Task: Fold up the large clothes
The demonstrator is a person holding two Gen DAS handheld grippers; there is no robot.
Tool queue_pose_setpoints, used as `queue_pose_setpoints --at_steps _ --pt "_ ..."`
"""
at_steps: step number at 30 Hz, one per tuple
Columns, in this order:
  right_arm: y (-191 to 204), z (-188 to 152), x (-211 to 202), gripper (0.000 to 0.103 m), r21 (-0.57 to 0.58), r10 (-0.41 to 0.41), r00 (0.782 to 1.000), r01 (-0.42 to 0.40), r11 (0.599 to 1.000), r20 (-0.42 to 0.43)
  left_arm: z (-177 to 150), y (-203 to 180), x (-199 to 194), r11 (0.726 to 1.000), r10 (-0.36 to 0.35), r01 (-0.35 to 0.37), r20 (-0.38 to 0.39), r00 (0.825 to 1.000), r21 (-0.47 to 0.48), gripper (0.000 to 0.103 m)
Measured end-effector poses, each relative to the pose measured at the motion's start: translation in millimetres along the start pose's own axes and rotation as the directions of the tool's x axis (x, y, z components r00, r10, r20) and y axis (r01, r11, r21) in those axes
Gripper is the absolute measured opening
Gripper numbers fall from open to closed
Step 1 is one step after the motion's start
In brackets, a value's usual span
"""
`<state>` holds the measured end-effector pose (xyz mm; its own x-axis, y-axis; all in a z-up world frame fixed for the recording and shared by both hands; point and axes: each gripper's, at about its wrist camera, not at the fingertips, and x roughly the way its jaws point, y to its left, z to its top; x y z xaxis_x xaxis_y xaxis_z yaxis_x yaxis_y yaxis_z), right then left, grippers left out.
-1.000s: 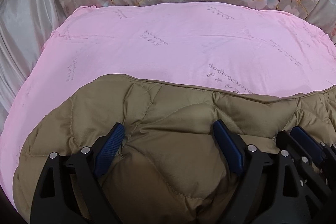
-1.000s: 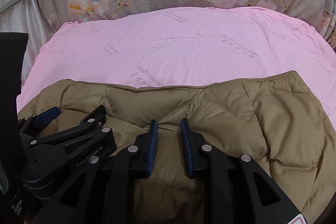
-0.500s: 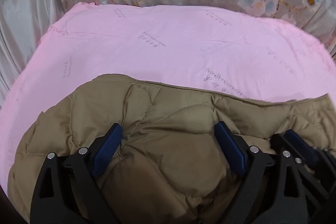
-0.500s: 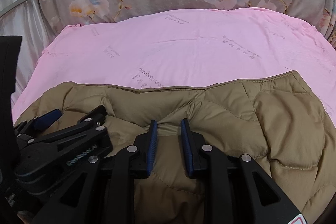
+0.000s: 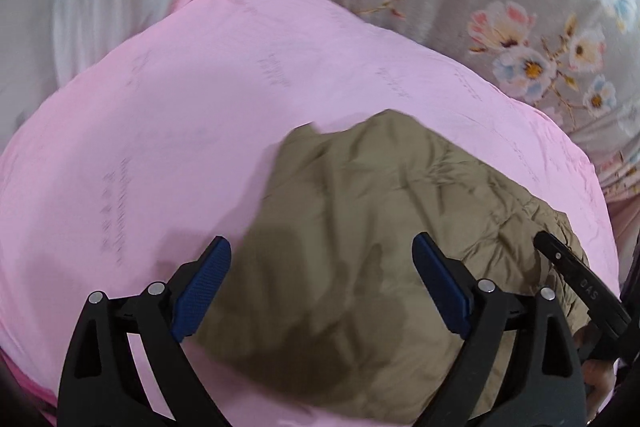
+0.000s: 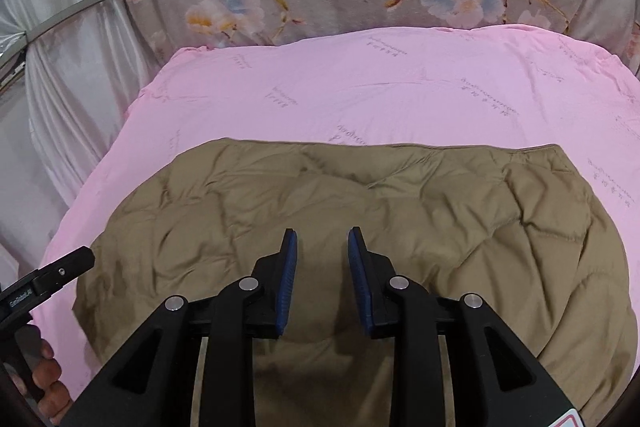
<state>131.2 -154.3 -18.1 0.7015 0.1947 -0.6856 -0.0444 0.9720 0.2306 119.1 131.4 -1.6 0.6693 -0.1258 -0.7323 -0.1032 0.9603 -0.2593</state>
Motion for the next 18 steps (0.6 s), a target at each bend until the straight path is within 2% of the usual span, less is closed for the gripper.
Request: queue_pose_setpoints --at_steps 3,5,10,14,18 --pt "8 -11 7 0.028 -0.021 -0.014 1.0 0.014 1.0 -0.016 -11 25 -3 0.997 0.003 -0.004 -0.013 1.0 -0.071 0.09" --pt "8 -15 11 0.029 -0.026 -0.023 1.0 0.022 0.999 -0.02 -20 38 1 0.992 -0.02 0.015 -0.041 0.999 -0.123 0.09" --pt "-5 -21 19 0.029 0.038 0.038 0.999 -0.037 0.999 -0.017 -42 48 28 0.97 -0.139 0.106 -0.144 0.98 -0.217 0.09" --pt "-10 -27 21 0.029 0.042 0.069 0.998 -0.068 0.997 -0.008 -46 29 33 0.979 -0.13 0.107 -0.133 0.983 -0.173 0.098" --pt "-7 -32 21 0.029 0.015 0.055 0.998 -0.056 0.998 0.017 -44 12 40 0.984 -0.089 0.071 -0.106 0.99 -0.161 0.098"
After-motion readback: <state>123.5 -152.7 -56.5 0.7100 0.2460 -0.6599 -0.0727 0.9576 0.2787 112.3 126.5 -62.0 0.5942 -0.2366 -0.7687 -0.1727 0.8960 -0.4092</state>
